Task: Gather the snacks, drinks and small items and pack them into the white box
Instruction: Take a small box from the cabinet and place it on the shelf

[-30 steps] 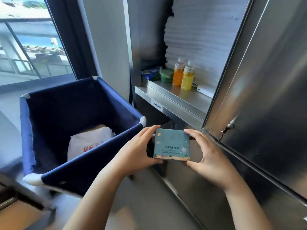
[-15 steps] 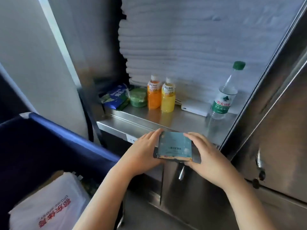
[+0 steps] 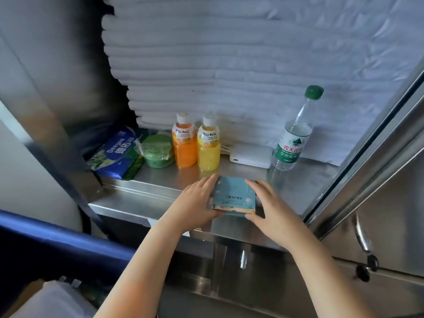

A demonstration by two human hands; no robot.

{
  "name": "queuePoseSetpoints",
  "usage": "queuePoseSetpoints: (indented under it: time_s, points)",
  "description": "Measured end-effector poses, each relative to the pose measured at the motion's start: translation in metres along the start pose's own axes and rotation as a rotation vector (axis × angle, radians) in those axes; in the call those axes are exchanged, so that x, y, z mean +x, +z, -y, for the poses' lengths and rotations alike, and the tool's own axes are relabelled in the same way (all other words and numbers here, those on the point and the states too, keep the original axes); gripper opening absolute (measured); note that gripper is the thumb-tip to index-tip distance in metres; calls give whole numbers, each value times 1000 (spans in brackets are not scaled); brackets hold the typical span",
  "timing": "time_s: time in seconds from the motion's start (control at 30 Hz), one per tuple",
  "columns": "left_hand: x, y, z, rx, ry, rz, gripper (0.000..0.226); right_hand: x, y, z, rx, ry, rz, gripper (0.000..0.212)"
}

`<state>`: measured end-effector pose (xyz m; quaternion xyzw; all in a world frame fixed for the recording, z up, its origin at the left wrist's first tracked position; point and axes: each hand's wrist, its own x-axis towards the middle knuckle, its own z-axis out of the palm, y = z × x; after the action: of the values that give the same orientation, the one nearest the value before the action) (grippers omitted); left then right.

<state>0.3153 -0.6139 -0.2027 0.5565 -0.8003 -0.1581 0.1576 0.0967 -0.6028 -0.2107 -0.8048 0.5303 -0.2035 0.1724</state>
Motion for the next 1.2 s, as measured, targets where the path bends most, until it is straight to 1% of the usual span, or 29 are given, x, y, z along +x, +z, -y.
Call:
queuePoseSetpoints:
  time_s: [0.07, 0.17, 0.27, 0.3, 0.37, 0.43, 0.53, 0.6, 0.7, 0.8, 0.9, 1.0, 1.1, 1.2]
  points:
    - [5, 1, 2, 4, 1, -1, 94, 1, 0, -2, 3, 31, 8, 78]
    - [7, 3, 6, -18, -14, 55, 96, -1, 2, -2, 11, 70, 34, 76]
    - [4, 6, 7, -38, -25, 66, 91, -2, 5, 0, -12, 84, 26, 71]
    - [3, 6, 6, -12, -11, 36, 86, -2, 6, 2, -30, 83, 7, 68]
    - [0, 5, 1, 96, 63, -76, 71, -2, 7, 6, -72, 71, -62, 62]
    - [-7, 7, -8, 202, 169, -213, 57, -6, 8, 11, -134, 36, -185, 55]
    - [-23, 19, -20, 180, 286, -346, 53, -18, 16, 19, -173, -70, -405, 39]
    - [-32, 28, -24, 162, 326, -381, 50, -29, 22, 21, -186, -128, -461, 36]
    - [-38, 38, -21, 209, 311, -375, 50, -37, 30, 22, -191, -125, -460, 46]
    - [-38, 40, -19, 192, 300, -353, 55, -37, 37, 26, -203, -85, -438, 53]
    - [-30, 40, -16, 202, 281, -316, 60, -31, 39, 28, -245, -49, -411, 55]
    - [-16, 40, -10, 204, 246, -237, 63, -19, 39, 28, -251, -8, -400, 55]
    - [1, 43, 0, 246, 246, -222, 65, -6, 39, 27, -252, 21, -391, 56]
    - [17, 45, 7, 233, 231, -222, 62, 6, 39, 25, -263, 34, -383, 55]
